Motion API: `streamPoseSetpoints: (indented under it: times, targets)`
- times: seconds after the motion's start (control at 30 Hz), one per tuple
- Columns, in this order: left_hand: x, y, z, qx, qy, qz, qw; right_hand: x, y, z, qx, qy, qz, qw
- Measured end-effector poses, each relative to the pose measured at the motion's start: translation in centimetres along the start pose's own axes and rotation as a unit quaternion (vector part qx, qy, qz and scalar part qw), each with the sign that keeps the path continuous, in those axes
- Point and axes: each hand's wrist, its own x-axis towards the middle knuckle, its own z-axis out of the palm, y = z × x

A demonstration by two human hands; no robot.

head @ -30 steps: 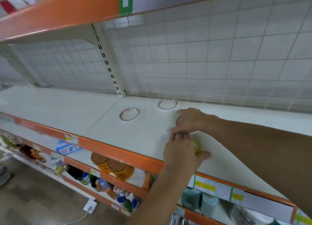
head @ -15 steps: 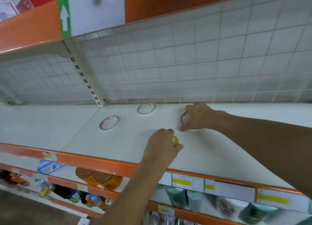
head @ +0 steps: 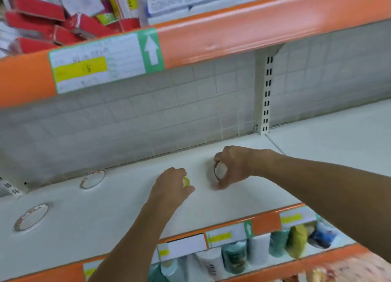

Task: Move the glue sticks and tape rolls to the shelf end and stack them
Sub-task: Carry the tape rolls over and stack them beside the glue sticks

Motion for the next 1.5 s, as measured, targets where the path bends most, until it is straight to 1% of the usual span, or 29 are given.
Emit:
streamPoseSetpoints:
  times: [0.2, 0.37, 0.63, 0.8, 0.97, 1.1, 1.5]
  targets:
    - [1.6, 7.6, 1.1, 0.019, -0.005, 0.085, 0.996, -5.5, 6.0, 0.5, 0.003, 0.021, 0.064, 0.998]
    - [2.2, 13.7, 2.2, 0.026, 0.002, 0.167, 0.986, -10.1, 10.0, 1.2, 0.028, 0.03, 0.125, 0.991]
    - [1.9, 23.1, 4.4, 0.018, -0.009, 0.299, 0.954, -17.8, 15.3, 3.2, 0.056, 0.077, 0.241, 0.966]
    - [1.7, 28.5, 5.6, 0.027, -0.026, 0.346, 0.937, -22.2, 18.7, 3.7, 0.073, 0.099, 0.289, 0.949]
    - [1.1, 35.4, 7.1, 0.005, -0.02, 0.397, 0.918, -26.1, 23.3, 4.4, 0.072, 0.117, 0.326, 0.935]
    - [1.2, 41.0, 7.9, -0.004, -0.022, 0.413, 0.911, -29.0, 27.9, 4.5, 0.078, 0.116, 0.344, 0.929]
    - [1.1, 61.8, 11.4, -0.062, -0.028, 0.422, 0.904, -38.4, 46.2, 3.5, 0.069, 0.127, 0.363, 0.921]
